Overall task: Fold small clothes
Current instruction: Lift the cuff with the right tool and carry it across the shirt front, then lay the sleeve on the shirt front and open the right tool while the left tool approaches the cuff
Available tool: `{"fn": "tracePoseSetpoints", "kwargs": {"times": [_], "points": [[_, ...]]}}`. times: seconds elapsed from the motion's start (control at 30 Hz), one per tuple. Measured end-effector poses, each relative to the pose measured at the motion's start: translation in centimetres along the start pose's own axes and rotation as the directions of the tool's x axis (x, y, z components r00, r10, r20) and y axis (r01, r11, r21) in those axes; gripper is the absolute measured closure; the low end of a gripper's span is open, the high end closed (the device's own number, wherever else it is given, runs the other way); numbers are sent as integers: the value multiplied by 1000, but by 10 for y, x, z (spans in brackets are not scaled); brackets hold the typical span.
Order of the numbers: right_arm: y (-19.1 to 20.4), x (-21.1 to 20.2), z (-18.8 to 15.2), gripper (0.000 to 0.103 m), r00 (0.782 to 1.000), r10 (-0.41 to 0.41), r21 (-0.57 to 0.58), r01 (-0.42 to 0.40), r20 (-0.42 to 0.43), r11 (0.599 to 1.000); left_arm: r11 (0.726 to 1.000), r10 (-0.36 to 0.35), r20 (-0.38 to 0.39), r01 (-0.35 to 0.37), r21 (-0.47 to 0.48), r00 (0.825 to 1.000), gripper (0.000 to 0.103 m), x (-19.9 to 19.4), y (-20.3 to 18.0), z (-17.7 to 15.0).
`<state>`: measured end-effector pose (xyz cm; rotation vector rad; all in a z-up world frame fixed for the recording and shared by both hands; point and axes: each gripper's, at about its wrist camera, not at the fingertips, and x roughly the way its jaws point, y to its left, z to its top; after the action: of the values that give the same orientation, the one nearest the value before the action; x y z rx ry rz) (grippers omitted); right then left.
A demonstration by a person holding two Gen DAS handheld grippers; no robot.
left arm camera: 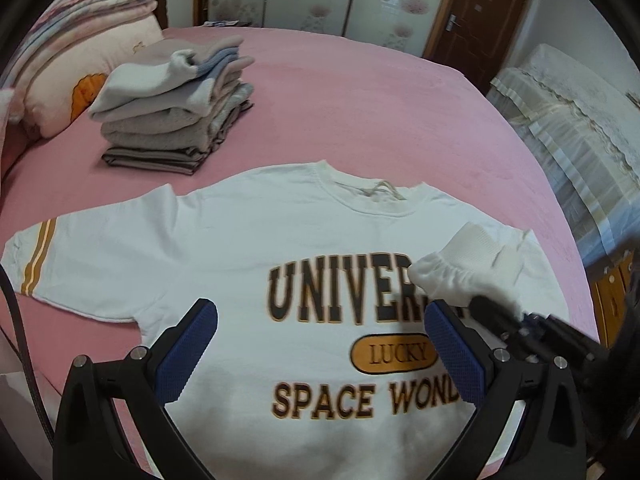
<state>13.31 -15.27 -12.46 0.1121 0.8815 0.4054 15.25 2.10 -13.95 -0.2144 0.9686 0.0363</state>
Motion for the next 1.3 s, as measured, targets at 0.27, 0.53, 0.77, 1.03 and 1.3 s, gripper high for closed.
{"fn": "tracePoseSetpoints", "kwargs": {"times": [0.27,0.53,0.77,1.03,1.3], "points": [[29,65,-44,88,987,-25,-99,9,-157,995,999,-23,-94,19,-43,995,1,36,28,-14],[22,53,-68,59,981,68,-92,-85,-180,992,987,-160,-210,152,-57,964,1,70,15,-27],[24,52,-62,59,986,93,-96,-106,-136,990,981,-195,-176,189,-54,965,1,57,14,-15],[61,54,-65,59,981,135,-211,-163,-139,964,984,-175,-149,170,-42,973,1,43,25,-5],[54,36,-77,59,986,86,-242,-118,-141,963,958,-281,-265,254,-135,922,8,73,38,-27]]}}
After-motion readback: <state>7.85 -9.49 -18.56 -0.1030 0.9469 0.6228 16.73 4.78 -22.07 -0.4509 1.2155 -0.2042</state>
